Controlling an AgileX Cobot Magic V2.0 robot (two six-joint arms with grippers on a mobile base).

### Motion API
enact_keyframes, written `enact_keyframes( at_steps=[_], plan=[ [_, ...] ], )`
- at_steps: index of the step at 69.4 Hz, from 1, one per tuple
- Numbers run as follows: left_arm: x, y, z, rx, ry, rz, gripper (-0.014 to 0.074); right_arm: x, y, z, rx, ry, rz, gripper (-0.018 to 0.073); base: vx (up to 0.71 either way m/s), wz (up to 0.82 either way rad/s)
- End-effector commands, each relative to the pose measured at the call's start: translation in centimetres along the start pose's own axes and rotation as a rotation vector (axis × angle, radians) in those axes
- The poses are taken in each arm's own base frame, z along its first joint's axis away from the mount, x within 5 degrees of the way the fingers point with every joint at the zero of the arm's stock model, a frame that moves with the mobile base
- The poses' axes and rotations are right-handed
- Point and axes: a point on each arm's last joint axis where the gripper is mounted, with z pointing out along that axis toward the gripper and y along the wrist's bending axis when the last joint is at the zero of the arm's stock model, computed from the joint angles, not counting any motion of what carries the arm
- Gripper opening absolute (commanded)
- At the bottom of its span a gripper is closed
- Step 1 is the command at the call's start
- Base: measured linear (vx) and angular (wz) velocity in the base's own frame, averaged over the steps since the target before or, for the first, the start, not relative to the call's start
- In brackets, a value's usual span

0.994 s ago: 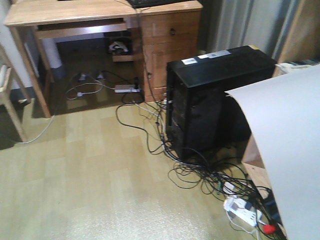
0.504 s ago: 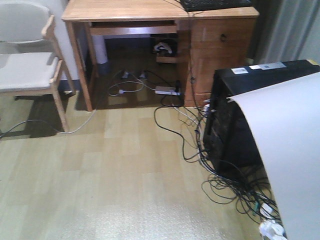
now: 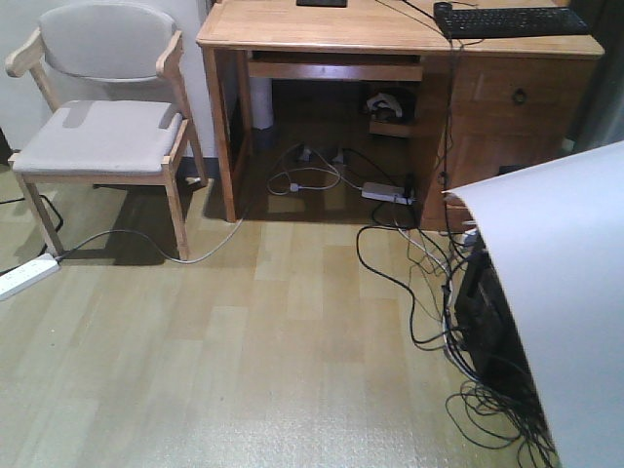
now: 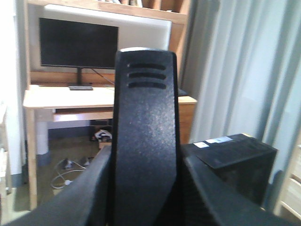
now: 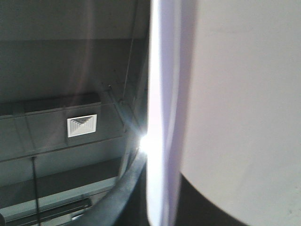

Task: Grab stapler and paper to desk for stapling
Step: 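Drive the base away from the shelf toward the wooden desk, then drive up to the wooden desk holding stapler and paper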

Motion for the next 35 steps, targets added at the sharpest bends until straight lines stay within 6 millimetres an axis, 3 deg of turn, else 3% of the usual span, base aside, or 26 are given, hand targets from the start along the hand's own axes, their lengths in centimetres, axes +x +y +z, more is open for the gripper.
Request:
enact_keyframes(
  at_steps=[1,35],
  plan=[
    [-1.65,-0.31,-0.01,0.03,-0.115,0.001,-0.0006,-0.53,0.66,0.64,-0.039,-0.023,-0.012,-0.0008,0.2,0.15],
    [-1.65,-0.31,-0.01,0.03,-0.115,0.001,-0.0006,-0.53,0.67,0.64,-0.04,-0.023,-0.012,-0.0008,0.26,0.07]
  ],
)
